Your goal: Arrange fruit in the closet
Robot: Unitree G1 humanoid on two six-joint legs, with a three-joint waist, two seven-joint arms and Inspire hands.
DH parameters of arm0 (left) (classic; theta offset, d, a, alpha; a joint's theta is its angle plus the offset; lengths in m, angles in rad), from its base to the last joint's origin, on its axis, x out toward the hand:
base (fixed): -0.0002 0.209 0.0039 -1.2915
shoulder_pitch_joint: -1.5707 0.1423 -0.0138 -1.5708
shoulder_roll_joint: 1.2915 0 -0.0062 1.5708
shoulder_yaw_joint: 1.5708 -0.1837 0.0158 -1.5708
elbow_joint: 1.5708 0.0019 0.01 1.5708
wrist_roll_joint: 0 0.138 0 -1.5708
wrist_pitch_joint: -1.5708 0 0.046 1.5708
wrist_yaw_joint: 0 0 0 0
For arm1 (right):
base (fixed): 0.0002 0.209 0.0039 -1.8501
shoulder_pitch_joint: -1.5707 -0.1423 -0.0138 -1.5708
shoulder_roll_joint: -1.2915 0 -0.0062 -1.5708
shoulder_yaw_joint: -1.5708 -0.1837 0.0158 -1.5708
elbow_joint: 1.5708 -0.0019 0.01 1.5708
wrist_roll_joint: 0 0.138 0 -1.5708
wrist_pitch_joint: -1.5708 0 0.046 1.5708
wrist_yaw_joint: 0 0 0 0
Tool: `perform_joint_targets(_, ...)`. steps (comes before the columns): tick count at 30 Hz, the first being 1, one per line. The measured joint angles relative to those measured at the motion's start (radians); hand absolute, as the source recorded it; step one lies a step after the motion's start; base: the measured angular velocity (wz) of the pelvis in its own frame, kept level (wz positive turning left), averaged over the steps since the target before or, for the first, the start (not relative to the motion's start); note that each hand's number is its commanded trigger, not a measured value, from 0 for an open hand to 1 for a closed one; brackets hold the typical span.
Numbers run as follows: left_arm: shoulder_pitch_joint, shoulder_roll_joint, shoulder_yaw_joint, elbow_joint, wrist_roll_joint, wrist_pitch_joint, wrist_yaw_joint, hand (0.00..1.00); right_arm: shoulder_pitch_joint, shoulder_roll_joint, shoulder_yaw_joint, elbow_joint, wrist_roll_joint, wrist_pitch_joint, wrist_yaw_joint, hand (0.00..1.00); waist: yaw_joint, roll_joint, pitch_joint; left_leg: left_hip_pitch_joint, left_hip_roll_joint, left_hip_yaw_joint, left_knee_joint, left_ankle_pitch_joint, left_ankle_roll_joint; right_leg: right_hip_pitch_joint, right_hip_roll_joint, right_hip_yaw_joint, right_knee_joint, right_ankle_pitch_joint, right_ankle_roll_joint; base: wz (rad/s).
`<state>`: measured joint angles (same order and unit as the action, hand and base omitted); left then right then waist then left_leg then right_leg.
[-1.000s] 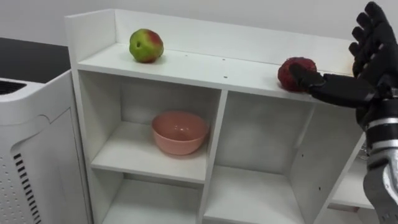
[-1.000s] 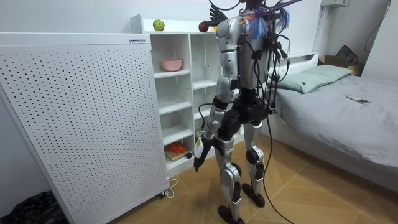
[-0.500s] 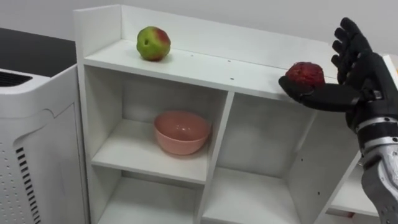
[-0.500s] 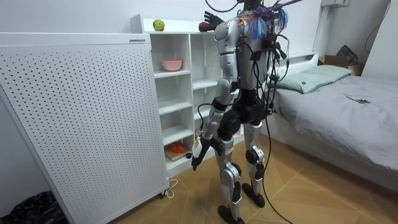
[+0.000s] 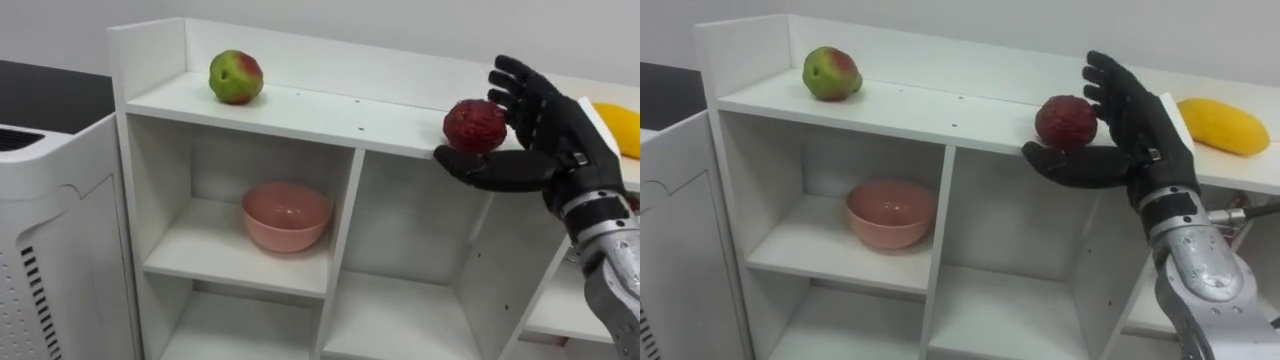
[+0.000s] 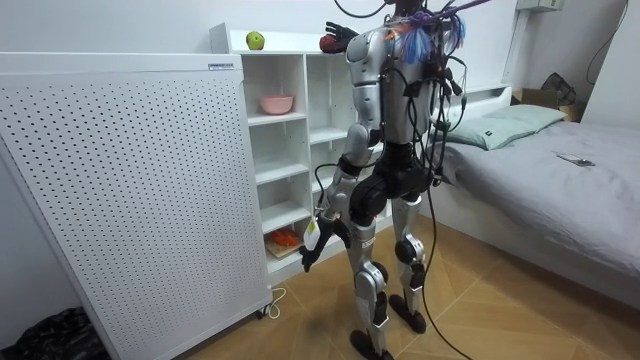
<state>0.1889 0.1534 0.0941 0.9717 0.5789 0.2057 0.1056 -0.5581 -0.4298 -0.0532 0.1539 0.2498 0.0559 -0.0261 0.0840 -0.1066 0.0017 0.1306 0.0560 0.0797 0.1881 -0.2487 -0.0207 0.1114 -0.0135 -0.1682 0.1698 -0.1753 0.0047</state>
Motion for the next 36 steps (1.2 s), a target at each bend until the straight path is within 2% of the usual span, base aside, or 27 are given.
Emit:
perform_joint_targets(2, 0.001, 0.007, -0.004, 0.0, -0.023, 0.01, 0.001, 0.0, 0.0, -0.013, 0.01, 0.016, -0.003, -0.001, 0.017, 1.0, 0.0, -0.002, -0.0013, 0.001, 0.001, 0.0, 0.001, 0.0, 0.0, 0.002, 0.0, -0.003, 0.001, 0.0, 0.0, 0.0)
perform_joint_targets(9, 0.002, 0.031, -0.031, 0.001, -0.061, 0.013, 0.0, 0.0, 0.0, -0.02, 0.011, 0.033, 0.007, -0.003, 0.03, 1.0, 0.0, -0.009, -0.0061, 0.004, 0.0, 0.0, 0.002, 0.0, 0.0, 0.007, 0.0, -0.005, 0.0, 0.0, 0.0, 0.0)
perform_joint_targets(19, 0.004, 0.037, -0.041, 0.001, -0.067, 0.012, 0.0, 0.0, 0.0, -0.02, 0.009, 0.044, 0.022, -0.012, 0.031, 1.0, 0.0, -0.019, -0.0015, 0.008, 0.0, 0.001, 0.002, 0.0, 0.0, 0.009, 0.0, -0.003, 0.0, 0.0, 0.0, 0.0)
perform_joint_targets(25, 0.004, 0.037, -0.041, 0.008, -0.066, 0.012, -0.002, 0.0, 0.004, -0.019, 0.002, 0.023, 0.102, -0.007, 0.058, 1.0, 0.001, -0.013, -0.0005, 0.01, 0.001, 0.003, -0.005, 0.0, 0.0, 0.008, 0.002, 0.0, 0.0, 0.0, 0.0, -0.01)
perform_joint_targets(28, 0.006, 0.037, -0.04, 0.007, -0.066, 0.012, -0.007, 0.0, 0.031, -0.019, -0.006, -0.077, 0.114, 0.031, 0.072, 1.0, 0.0, -0.003, -0.0077, 0.001, 0.002, 0.01, -0.007, 0.0, 0.0, -0.007, 0.003, 0.006, 0.002, 0.0, 0.0, -0.07)
perform_joint_targets(29, 0.005, 0.037, -0.04, 0.007, -0.066, 0.012, -0.009, 0.0, 0.048, -0.019, 0.001, -0.135, 0.106, 0.04, 0.082, 1.0, 0.001, 0.002, -0.0075, -0.001, 0.002, 0.014, -0.007, 0.0, 0.0, -0.012, 0.003, 0.011, 0.002, 0.0, 0.0, -0.1)
perform_joint_targets(32, 0.006, 0.036, -0.041, 0.01, -0.065, 0.012, -0.009, 0.0, 0.075, -0.013, 0.034, -0.236, 0.11, 0.048, 0.121, 1.0, 0.001, 0.015, -0.0128, 0.002, 0.001, 0.024, -0.006, 0.0, 0.0, -0.014, 0.003, 0.025, 0.002, 0.0, 0.0, -0.14)
perform_joint_targets(36, -0.001, 0.037, -0.042, 0.025, -0.066, 0.008, -0.003, 0.0, 0.105, -0.013, 0.119, -0.285, 0.159, 0.074, 0.197, 1.0, 0.003, 0.021, -0.0122, 0.01, 0.001, 0.025, -0.006, 0.0, 0.0, -0.008, 0.003, 0.026, 0.0, 0.0, 0.0, -0.03)
